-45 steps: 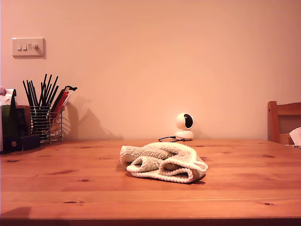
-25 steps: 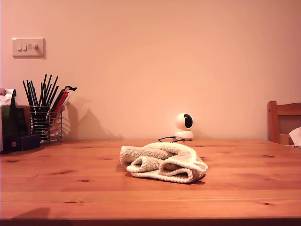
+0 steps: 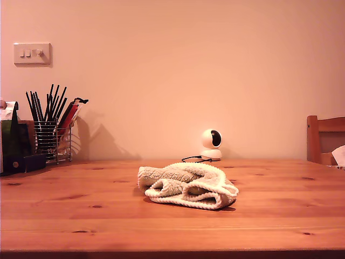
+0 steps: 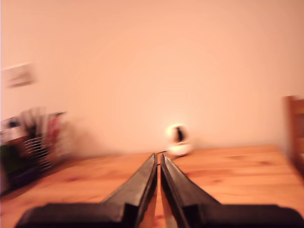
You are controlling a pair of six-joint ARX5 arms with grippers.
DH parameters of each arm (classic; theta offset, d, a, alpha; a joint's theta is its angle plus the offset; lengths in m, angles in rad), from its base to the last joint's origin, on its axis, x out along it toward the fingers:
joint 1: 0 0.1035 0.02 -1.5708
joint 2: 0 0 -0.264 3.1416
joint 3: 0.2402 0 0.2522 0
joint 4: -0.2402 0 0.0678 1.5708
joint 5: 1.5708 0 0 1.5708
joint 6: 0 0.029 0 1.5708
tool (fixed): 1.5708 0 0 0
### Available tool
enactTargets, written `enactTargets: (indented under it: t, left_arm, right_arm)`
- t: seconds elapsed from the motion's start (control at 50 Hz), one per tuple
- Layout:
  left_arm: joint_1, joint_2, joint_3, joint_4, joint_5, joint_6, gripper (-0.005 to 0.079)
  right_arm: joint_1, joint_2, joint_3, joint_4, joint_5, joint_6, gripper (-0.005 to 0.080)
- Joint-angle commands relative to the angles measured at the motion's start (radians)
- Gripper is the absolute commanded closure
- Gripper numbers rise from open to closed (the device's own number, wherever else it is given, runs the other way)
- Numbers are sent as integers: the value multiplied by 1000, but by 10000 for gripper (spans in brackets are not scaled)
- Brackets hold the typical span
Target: Fold the tea towel in front of you. After folding it, place it to the left side.
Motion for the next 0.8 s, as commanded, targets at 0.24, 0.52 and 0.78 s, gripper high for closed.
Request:
enactTargets:
  t: [0.24, 0.52, 0.78]
  left_arm:
    - [-14, 249, 134, -146, 198, 175, 763]
    - [-113, 584, 211, -142, 230, 255, 763]
    - [-217, 809, 303, -127, 230, 330, 763]
  right_arm:
    - [-1, 235, 175, -232, -259, -123, 765]
    - [38, 542, 236, -277, -356, -156, 764]
    - [129, 866, 328, -290, -364, 9, 527]
